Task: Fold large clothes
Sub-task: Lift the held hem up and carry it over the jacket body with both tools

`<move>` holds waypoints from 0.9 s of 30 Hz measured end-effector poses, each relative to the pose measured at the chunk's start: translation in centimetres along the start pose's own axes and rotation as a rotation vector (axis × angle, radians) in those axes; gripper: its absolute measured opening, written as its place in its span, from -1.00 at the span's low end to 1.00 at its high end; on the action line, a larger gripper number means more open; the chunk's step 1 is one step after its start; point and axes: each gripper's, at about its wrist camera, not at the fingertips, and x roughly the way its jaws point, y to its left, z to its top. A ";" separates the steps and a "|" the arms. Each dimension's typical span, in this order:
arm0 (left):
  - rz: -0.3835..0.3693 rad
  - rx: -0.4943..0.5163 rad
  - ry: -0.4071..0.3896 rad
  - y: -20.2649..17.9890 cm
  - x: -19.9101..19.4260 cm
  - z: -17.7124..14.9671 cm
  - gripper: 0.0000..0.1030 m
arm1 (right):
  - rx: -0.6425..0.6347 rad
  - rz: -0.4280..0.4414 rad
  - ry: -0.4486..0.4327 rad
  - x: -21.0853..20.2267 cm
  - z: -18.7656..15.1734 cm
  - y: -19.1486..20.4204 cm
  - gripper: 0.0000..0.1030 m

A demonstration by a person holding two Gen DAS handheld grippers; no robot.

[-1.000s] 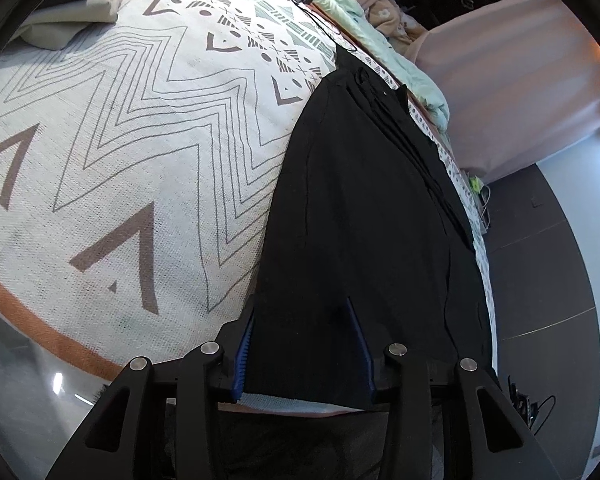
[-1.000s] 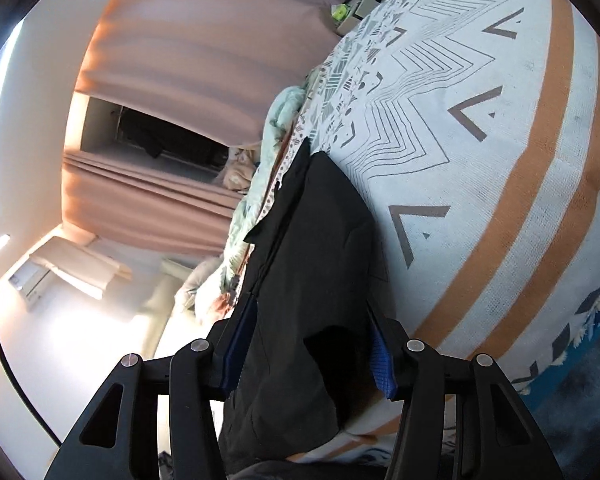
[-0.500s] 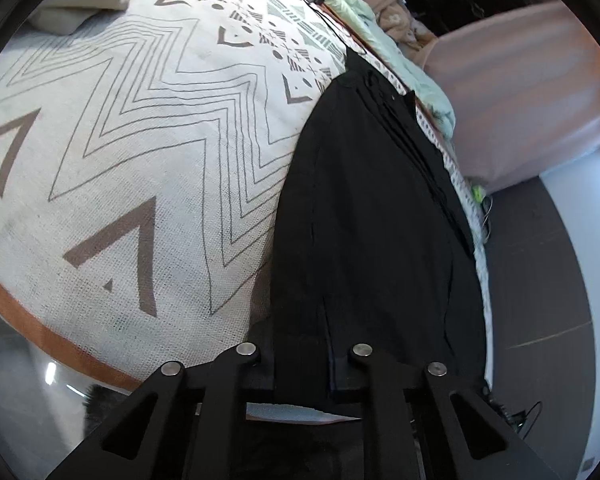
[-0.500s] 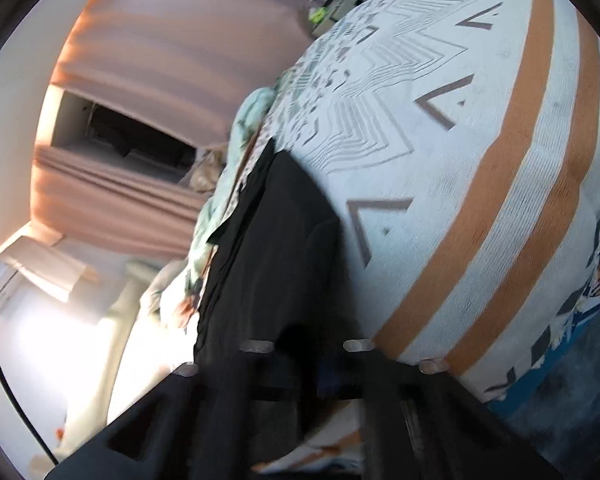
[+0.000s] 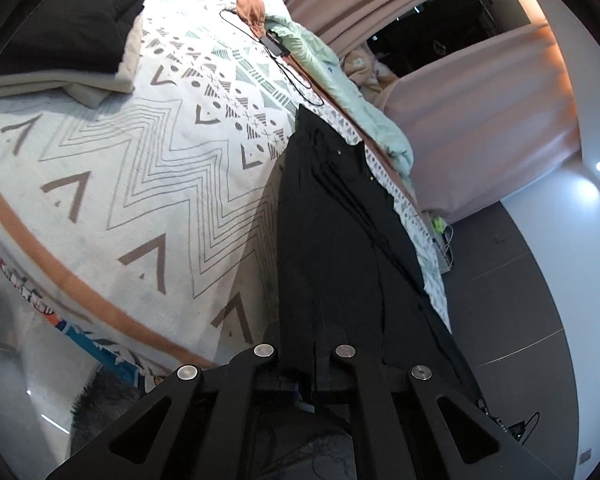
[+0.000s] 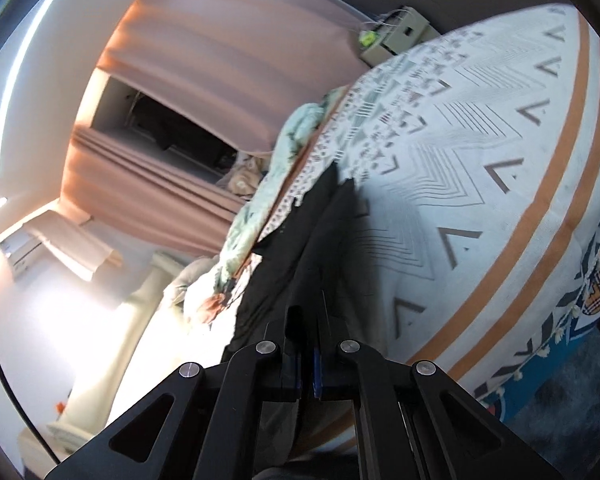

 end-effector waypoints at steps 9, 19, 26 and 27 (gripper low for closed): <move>-0.079 -0.001 -0.056 -1.4 -7.0 -0.5 -0.97 | -0.062 0.067 -0.015 -5.4 -1.6 5.0 -0.90; -0.139 0.031 -0.138 -4.4 -16.8 -1.2 -0.97 | -0.119 0.154 -0.059 -11.3 -2.2 10.7 -0.91; -0.196 0.069 -0.211 -7.3 -21.1 -0.8 -0.97 | -0.136 0.203 -0.106 -13.9 -1.4 13.0 -0.91; -0.203 0.070 -0.219 -7.7 -21.5 -0.6 -0.97 | -0.137 0.204 -0.109 -13.9 -1.2 13.2 -0.91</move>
